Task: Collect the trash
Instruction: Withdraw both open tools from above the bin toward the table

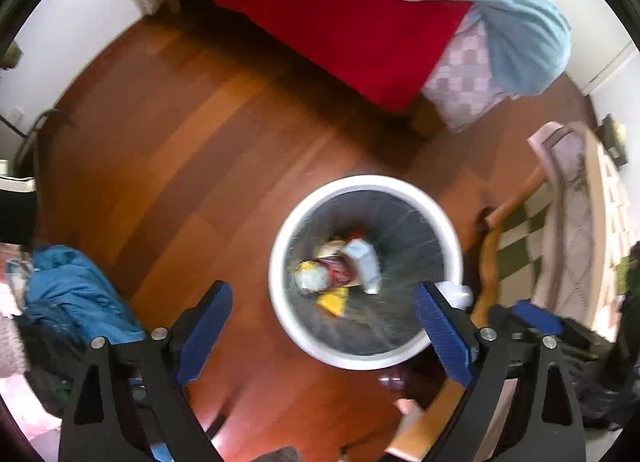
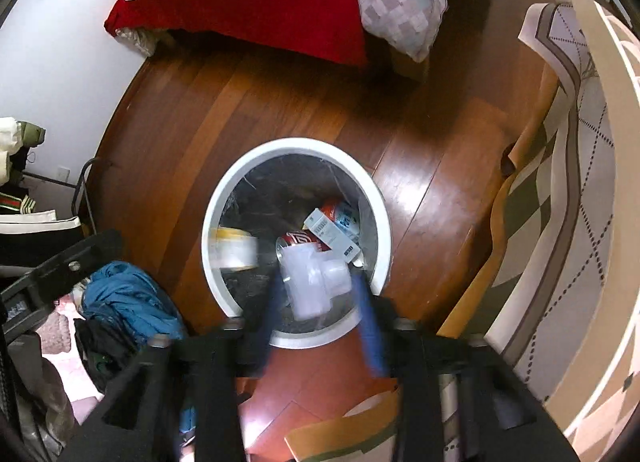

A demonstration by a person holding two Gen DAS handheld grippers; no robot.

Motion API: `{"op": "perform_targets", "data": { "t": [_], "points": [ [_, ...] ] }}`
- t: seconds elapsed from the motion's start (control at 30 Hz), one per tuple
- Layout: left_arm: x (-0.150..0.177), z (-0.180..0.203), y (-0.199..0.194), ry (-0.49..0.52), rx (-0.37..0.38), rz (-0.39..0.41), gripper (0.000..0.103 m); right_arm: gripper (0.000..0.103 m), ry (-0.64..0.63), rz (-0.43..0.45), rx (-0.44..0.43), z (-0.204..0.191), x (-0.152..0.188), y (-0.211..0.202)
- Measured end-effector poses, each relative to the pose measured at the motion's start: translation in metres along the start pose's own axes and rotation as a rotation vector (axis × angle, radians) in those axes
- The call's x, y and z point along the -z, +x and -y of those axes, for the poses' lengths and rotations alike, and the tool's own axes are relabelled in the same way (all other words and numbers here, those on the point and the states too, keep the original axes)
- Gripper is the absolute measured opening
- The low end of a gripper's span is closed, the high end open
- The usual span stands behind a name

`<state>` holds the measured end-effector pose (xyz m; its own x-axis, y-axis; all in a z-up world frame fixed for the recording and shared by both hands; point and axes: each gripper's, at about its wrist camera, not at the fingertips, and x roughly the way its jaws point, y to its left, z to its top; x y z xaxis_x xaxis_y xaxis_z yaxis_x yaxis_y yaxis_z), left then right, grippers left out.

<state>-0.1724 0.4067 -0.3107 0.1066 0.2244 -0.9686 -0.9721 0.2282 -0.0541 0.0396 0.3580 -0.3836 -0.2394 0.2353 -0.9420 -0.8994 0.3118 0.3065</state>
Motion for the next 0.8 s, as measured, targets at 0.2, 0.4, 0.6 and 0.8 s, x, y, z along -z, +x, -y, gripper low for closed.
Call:
{"op": "perform_targets", "data": {
  "t": [0.2, 0.4, 0.6, 0.8],
  "points": [
    [0.028, -0.009, -0.004, -0.012, -0.09, 0.037, 0.1, 0.094, -0.019, 0.006, 0.054, 0.001, 0.017, -0.004],
    [0.058, -0.009, -0.016, 0.001, -0.141, 0.052, 0.1, 0.099, -0.119, 0.065, 0.173, -0.011, 0.039, -0.024],
    [0.071, -0.004, -0.04, 0.014, -0.16, 0.092, 0.1, 0.102, -0.167, 0.105, 0.197, -0.022, 0.057, -0.044],
    [0.079, 0.0, -0.068, 0.024, -0.162, 0.142, 0.1, 0.102, -0.18, 0.149, 0.189, -0.027, 0.067, -0.071]
  ]
}}
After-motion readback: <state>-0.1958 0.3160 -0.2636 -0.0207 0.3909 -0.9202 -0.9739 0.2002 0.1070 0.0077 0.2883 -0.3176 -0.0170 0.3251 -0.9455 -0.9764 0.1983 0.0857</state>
